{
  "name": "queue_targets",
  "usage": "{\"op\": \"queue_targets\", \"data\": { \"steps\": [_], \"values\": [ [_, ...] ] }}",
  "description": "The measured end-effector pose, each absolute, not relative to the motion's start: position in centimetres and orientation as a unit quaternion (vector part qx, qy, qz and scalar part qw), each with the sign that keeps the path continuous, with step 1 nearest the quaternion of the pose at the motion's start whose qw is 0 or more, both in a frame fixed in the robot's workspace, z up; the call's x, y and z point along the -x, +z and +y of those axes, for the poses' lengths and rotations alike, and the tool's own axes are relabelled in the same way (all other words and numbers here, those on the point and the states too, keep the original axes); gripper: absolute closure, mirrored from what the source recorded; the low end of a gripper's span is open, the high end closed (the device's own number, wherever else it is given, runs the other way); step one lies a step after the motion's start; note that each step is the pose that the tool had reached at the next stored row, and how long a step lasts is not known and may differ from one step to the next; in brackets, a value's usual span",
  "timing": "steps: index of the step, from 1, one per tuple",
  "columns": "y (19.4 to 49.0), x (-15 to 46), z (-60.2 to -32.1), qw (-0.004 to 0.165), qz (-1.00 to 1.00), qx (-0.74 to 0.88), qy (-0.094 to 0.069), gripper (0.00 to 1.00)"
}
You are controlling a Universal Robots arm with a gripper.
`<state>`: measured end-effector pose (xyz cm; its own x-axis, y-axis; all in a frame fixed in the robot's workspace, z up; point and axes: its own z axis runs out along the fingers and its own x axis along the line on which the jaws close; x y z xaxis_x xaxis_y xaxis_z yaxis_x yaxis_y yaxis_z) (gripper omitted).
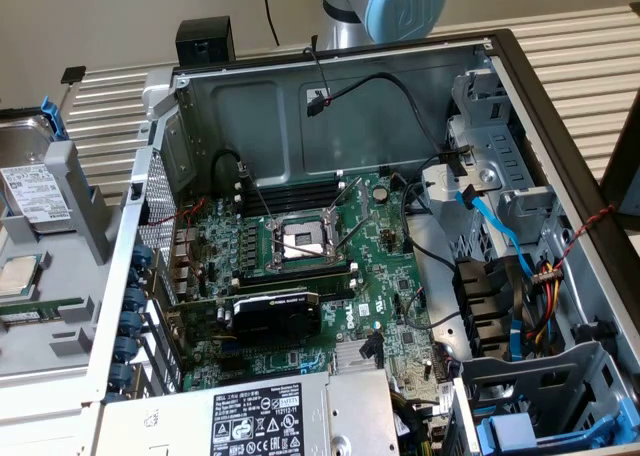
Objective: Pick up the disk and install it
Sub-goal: 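Pick up the disk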
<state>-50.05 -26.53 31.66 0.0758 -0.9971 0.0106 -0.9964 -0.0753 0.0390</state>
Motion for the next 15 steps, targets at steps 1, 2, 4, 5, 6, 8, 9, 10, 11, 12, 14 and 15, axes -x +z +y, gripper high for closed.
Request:
{"op": "queue_targets", "data": {
  "steps": [1,2,4,5,6,8,9,10,11,12,14,15],
  "values": [
    [31.5,50.0,-26.5,0.018,-0.680,-0.733,-0.011,0.34],
    [31.4,50.0,-26.5,0.018,-0.680,-0.733,-0.012,0.34],
    [31.1,49.9,-26.6,0.019,-0.679,-0.733,-0.013,0.34],
    [30.9,49.9,-26.6,0.019,-0.679,-0.733,-0.013,0.34],
    [30.7,49.9,-26.6,0.019,-0.679,-0.734,-0.013,0.34],
    [30.3,49.9,-26.6,0.019,-0.679,-0.734,-0.014,0.34],
    [30.2,49.9,-26.6,0.019,-0.679,-0.734,-0.014,0.34],
    [30.0,49.9,-26.6,0.018,-0.679,-0.734,-0.014,0.34],
    [29.8,49.9,-26.6,0.018,-0.679,-0.734,-0.015,0.34],
    [29.7,49.9,-26.6,0.017,-0.678,-0.734,-0.015,0.34],
    [29.4,49.9,-26.6,0.015,-0.678,-0.735,-0.017,0.34],
    [29.2,49.9,-26.6,0.014,-0.678,-0.735,-0.018,0.34]
  ]
}}
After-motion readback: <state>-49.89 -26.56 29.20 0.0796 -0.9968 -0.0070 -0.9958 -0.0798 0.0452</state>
